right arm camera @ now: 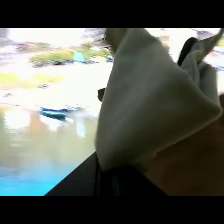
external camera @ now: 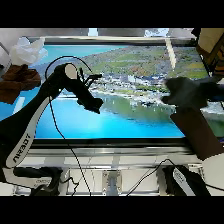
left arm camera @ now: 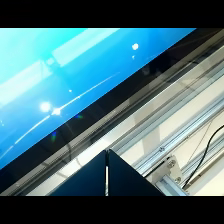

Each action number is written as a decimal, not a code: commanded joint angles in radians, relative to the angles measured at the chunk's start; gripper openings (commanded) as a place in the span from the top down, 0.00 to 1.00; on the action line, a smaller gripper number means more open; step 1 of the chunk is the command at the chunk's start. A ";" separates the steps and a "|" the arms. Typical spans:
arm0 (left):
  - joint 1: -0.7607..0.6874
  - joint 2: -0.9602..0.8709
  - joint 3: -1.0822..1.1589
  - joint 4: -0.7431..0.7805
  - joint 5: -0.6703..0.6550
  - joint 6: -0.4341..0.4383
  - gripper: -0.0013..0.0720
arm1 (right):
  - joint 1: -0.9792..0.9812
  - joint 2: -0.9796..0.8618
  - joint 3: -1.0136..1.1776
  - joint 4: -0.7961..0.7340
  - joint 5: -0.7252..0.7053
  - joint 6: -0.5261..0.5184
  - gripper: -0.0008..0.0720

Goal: Fold the shirts.

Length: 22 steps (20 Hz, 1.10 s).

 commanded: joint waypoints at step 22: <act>-0.001 0.000 0.000 -0.105 0.025 0.040 0.97 | -0.389 0.192 -0.272 0.206 -0.019 -0.026 0.50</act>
